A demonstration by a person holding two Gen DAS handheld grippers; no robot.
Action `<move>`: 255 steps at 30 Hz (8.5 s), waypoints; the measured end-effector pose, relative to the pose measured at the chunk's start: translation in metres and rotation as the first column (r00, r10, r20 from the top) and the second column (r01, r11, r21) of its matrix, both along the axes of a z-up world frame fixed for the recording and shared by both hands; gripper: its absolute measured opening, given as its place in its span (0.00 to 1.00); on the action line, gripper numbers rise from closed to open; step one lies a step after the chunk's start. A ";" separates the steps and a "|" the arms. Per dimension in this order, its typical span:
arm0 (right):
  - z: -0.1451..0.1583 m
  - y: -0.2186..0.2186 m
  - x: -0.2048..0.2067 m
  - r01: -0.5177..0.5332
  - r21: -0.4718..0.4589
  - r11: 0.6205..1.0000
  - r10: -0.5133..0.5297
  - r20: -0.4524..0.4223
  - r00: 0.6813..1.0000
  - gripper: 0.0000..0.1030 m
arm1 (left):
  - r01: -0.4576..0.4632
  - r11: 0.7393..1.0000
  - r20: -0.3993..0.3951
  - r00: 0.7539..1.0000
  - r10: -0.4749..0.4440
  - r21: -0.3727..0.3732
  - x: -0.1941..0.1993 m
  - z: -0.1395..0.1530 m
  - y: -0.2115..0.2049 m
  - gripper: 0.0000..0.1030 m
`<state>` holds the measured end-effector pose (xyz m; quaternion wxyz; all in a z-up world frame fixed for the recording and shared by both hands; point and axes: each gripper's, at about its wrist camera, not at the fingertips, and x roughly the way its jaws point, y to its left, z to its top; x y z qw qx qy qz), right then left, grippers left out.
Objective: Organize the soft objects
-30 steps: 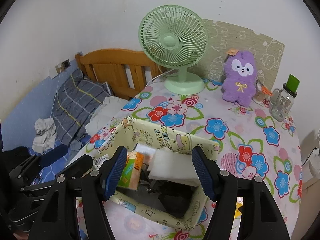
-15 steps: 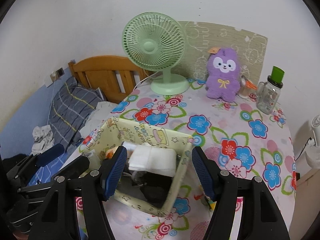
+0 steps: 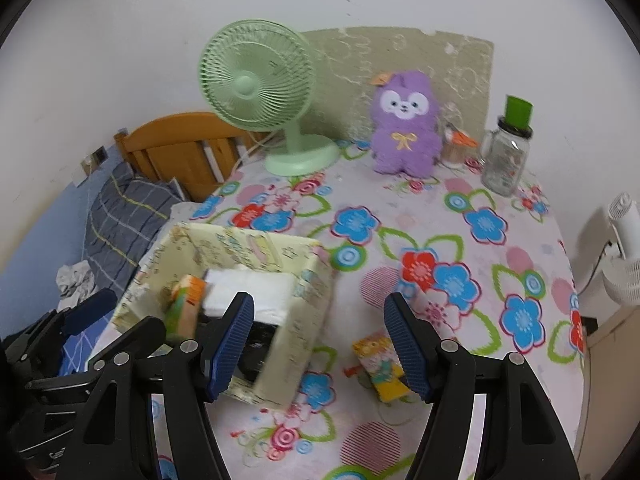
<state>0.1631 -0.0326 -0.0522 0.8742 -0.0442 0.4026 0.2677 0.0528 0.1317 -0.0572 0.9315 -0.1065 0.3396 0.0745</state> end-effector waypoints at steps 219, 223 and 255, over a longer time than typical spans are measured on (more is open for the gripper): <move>0.096 -0.061 -0.063 0.095 0.120 0.988 -0.128 0.302 0.945 0.92 | -0.039 0.992 0.174 0.985 0.018 0.117 -0.020 0.072 -0.023 1.00; 0.092 -0.080 -0.063 0.115 0.138 0.984 -0.151 0.288 0.946 0.92 | -0.029 0.992 0.178 0.984 0.007 0.123 -0.019 0.073 -0.034 1.00; 0.083 -0.091 -0.069 0.094 0.132 0.987 -0.127 0.267 0.955 0.92 | 0.022 0.991 0.185 0.982 -0.046 0.129 -0.018 0.077 -0.058 1.00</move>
